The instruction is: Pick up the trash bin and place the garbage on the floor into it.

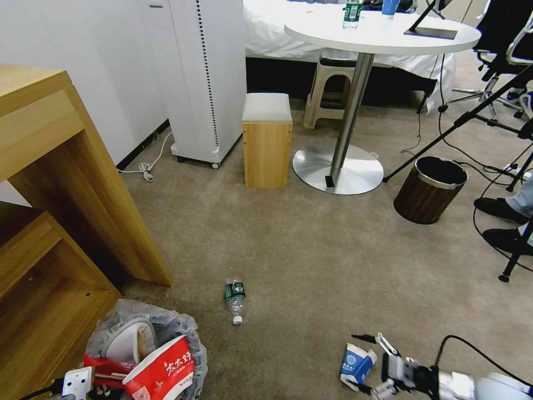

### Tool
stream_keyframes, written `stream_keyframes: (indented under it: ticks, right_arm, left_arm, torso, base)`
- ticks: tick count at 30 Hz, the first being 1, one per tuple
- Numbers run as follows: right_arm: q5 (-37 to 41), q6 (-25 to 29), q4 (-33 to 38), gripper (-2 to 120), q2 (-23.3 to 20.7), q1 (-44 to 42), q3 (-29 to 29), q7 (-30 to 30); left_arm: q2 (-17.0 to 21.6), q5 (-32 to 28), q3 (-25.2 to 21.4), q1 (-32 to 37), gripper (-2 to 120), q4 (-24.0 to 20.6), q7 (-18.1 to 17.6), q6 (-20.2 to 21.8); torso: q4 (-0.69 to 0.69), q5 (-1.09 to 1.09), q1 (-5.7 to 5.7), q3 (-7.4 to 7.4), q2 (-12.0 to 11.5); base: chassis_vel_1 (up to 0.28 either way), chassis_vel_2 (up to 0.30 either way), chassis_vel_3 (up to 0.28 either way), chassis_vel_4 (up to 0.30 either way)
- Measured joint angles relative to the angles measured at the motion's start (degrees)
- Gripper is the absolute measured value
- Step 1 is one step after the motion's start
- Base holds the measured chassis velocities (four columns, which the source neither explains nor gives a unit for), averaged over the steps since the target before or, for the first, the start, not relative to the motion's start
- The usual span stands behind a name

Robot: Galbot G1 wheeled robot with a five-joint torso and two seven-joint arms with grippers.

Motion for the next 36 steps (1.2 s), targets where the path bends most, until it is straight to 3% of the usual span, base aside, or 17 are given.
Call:
stream_keyframes:
  ticks: [9, 10, 12, 17, 36]
  right_arm:
    - [-3.9, 2.7, -13.2, 100, 5.7, 7.1, -2.1, -7.0]
    - [-6.0, 4.8, -16.5, 100, 7.3, 8.7, -2.1, -11.3]
    - [-6.7, 6.3, -18.9, 100, 8.3, 9.3, -1.8, -13.3]
    - [-3.5, 7.4, -24.7, 100, 10.5, 9.7, -1.3, -18.8]
    - [-4.0, 5.7, -31.5, 100, 15.8, 10.0, 0.6, -12.2]
  left_arm:
    - [-0.4, 1.2, -0.2, 0.0, 0, 0.6, 1.0, -0.9]
    - [-0.3, 1.3, -0.2, -0.2, 0, 0.7, 1.0, -1.1]
    - [0.2, 1.1, 0.1, -0.7, 0, 1.0, 1.1, -1.1]
    - [1.3, 0.8, 0.8, -1.7, 0, 2.1, 1.7, -1.5]
    - [0.8, 1.3, 0.6, -2.8, 0, 2.7, 3.0, -2.9]
  torso:
    - [-0.01, 0.01, 0.0, 0.0, 0.0]
    - [0.02, -0.02, 0.0, 0.0, 0.0]
    - [0.03, -0.02, 0.0, 0.01, 0.0]
    - [-0.02, -0.04, 0.0, 0.01, 0.0]
    - [0.01, -0.03, 0.0, 0.01, 0.0]
  base:
    - [0.0, 0.0, 0.0, 0.0]
    - [0.0, 0.0, 0.0, 0.0]
    - [0.0, 0.0, 0.0, 0.0]
    - [0.0, 0.0, 0.0, 0.0]
    - [0.0, 0.0, 0.0, 0.0]
